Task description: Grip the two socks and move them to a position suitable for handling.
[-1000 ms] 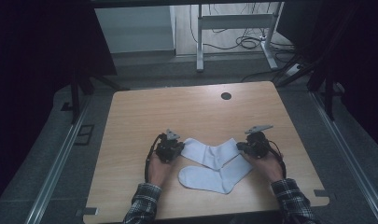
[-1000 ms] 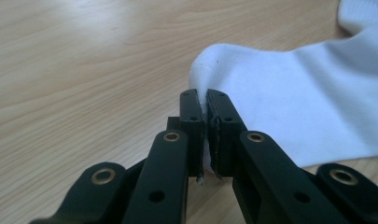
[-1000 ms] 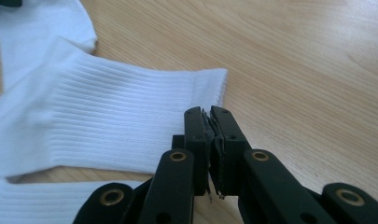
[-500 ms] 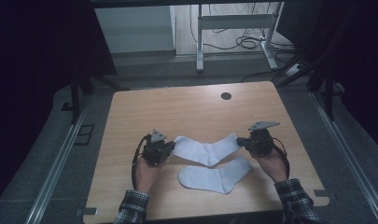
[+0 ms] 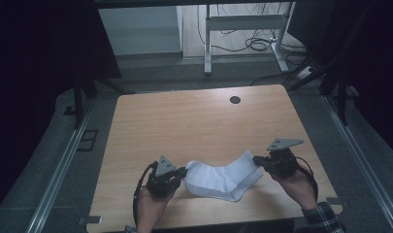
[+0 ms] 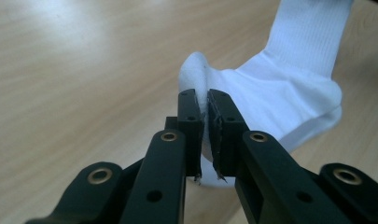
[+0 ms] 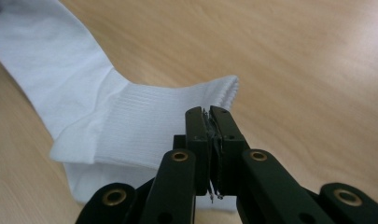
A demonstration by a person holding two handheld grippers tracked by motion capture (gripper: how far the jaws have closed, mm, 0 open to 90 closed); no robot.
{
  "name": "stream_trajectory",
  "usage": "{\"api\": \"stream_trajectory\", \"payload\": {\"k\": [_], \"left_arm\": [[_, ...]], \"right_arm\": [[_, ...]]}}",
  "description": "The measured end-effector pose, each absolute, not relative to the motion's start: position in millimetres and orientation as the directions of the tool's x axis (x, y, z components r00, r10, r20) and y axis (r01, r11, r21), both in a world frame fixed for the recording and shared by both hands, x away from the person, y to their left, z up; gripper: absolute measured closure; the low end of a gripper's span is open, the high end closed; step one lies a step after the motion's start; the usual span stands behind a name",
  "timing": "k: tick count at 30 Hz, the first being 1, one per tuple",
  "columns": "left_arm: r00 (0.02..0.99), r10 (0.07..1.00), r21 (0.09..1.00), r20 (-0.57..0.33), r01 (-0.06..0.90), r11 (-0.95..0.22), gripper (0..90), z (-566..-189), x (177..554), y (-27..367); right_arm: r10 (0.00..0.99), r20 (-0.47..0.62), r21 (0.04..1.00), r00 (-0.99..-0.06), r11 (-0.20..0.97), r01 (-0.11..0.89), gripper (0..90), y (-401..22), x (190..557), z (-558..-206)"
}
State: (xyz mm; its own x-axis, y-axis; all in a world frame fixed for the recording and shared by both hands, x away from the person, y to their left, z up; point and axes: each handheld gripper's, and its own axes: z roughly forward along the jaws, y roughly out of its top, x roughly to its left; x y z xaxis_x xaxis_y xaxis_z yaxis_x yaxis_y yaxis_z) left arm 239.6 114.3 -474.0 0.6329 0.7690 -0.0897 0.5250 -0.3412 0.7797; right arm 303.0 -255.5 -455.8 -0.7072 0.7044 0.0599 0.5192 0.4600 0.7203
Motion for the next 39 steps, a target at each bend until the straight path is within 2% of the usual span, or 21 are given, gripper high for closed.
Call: {"api": "stream_trajectory", "payload": {"k": [9, 13, 19, 22, 24, 26, 28, 39], "left_arm": [[0.615, 0.784, 0.737, -0.089, 0.57, -0.363, 82.8, -511, 237, 108], [0.61, 0.789, 0.721, -0.07, 0.577, -0.383, 81.4, -519, 238, 105], [0.606, 0.793, 0.718, -0.068, 0.582, -0.383, 71.1, -524, 239, 104], [0.607, 0.793, 0.721, -0.055, 0.574, -0.389, 70.3, -521, 239, 103], [0.606, 0.794, 0.717, -0.054, 0.577, -0.392, 72.3, -521, 240, 103], [0.604, 0.795, 0.715, -0.059, 0.581, -0.388, 80.2, -522, 240, 105], [0.603, 0.796, 0.722, -0.06, 0.576, -0.382, 83.9, -520, 238, 106], [0.643, 0.763, 0.78, -0.069, 0.511, -0.36, 83.0, -487, 223, 97]], "right_arm": [[0.718, 0.086, 0.657, -0.691, 0.48, 0.581, 85.9, -261, 304, -496], [0.724, 0.078, 0.637, -0.685, 0.492, 0.593, 85.6, -262, 306, -502], [0.732, 0.092, 0.625, -0.676, 0.486, 0.611, 83.9, -266, 306, -505], [0.722, 0.077, 0.635, -0.688, 0.496, 0.592, 80.3, -263, 307, -502], [0.719, 0.075, 0.623, -0.691, 0.508, 0.596, 83.6, -260, 308, -505], [0.723, 0.071, 0.603, -0.687, 0.518, 0.607, 87.4, -257, 309, -508], [0.725, 0.067, 0.603, -0.685, 0.518, 0.607, 88.2, -256, 309, -506], [0.73, 0.057, 0.669, -0.681, 0.479, 0.568, 88.4, -266, 299, -475]]}}
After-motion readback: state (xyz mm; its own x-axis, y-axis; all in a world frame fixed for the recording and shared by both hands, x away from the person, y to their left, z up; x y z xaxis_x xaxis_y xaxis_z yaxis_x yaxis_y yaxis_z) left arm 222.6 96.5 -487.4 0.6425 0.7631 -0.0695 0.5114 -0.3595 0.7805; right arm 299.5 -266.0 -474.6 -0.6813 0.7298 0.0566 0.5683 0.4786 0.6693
